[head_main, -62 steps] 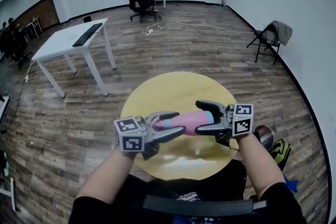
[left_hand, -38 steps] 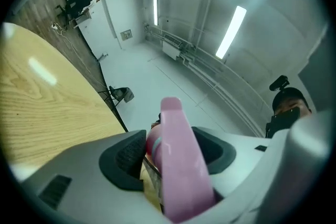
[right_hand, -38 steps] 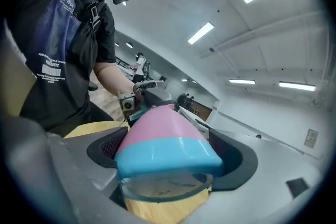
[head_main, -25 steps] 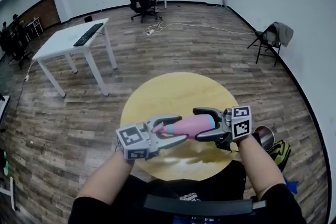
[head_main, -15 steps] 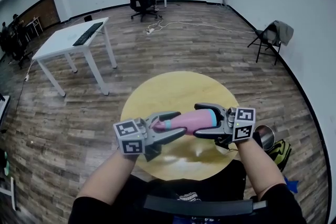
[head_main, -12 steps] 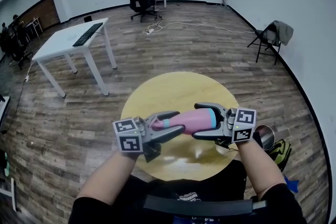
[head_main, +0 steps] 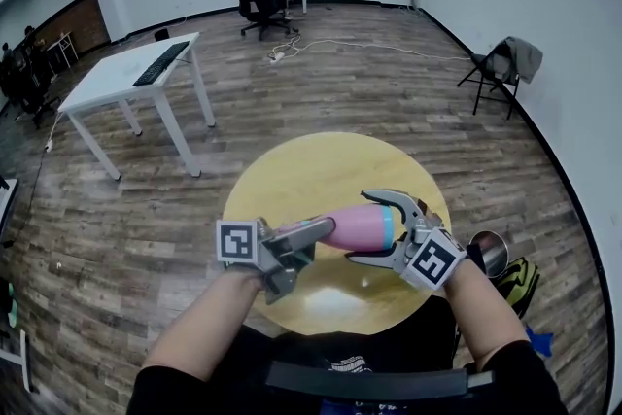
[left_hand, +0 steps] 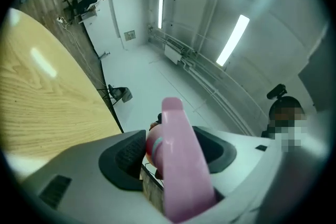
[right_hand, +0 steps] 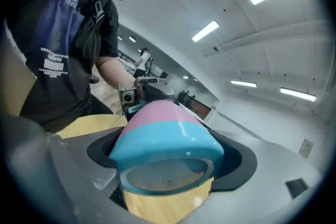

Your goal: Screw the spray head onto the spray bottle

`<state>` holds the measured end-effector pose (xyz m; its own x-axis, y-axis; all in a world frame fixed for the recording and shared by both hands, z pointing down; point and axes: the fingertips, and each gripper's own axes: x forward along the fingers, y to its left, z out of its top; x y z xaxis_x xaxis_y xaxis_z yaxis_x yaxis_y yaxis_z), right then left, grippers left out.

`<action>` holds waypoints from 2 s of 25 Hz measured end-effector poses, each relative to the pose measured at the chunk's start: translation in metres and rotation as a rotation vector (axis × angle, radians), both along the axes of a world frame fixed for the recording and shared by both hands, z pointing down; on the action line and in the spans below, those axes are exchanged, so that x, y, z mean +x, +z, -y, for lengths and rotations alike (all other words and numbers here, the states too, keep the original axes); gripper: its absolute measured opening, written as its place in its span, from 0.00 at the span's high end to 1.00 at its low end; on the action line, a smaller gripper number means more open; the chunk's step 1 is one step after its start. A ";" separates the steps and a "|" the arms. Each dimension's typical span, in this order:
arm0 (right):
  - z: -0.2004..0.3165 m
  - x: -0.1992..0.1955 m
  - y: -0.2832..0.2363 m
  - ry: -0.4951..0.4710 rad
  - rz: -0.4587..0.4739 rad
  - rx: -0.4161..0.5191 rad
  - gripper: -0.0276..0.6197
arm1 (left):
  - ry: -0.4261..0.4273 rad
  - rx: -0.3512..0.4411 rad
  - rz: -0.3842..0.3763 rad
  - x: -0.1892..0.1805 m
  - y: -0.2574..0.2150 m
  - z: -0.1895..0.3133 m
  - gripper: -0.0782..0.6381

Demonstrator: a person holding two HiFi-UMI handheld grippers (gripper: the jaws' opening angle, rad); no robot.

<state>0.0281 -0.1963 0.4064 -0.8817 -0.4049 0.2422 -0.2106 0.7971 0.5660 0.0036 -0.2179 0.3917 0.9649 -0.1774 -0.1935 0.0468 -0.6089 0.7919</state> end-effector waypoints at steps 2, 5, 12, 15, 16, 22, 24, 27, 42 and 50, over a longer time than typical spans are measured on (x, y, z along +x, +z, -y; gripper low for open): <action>0.003 0.000 0.002 0.009 0.018 0.008 0.21 | -0.013 0.010 0.020 0.001 -0.001 0.000 0.46; 0.005 -0.002 0.000 -0.016 0.164 -0.212 0.20 | -0.046 0.151 0.079 0.003 -0.005 -0.007 0.46; 0.004 0.005 -0.018 -0.178 0.503 -0.872 0.15 | -0.075 0.657 0.203 0.009 -0.027 -0.038 0.46; 0.004 0.003 -0.021 -0.205 0.533 -0.921 0.13 | -0.080 0.755 0.253 0.011 -0.022 -0.045 0.46; 0.003 0.003 -0.019 -0.203 0.515 -0.913 0.13 | -0.079 0.752 0.255 0.012 -0.021 -0.045 0.46; -0.001 0.009 -0.026 -0.185 0.533 -0.811 0.19 | -0.053 0.655 0.220 0.014 -0.025 -0.044 0.45; 0.002 0.010 -0.034 -0.173 0.553 -0.743 0.19 | -0.052 0.577 0.175 0.011 -0.028 -0.037 0.45; 0.000 0.009 -0.038 -0.157 0.512 -0.631 0.20 | -0.042 0.458 0.105 0.008 -0.028 -0.029 0.45; -0.003 0.004 0.003 -0.023 0.114 -0.119 0.20 | -0.014 0.027 0.042 0.009 0.002 -0.008 0.45; -0.002 0.006 -0.022 -0.196 0.510 -0.832 0.13 | -0.066 0.638 0.147 0.010 -0.033 -0.042 0.45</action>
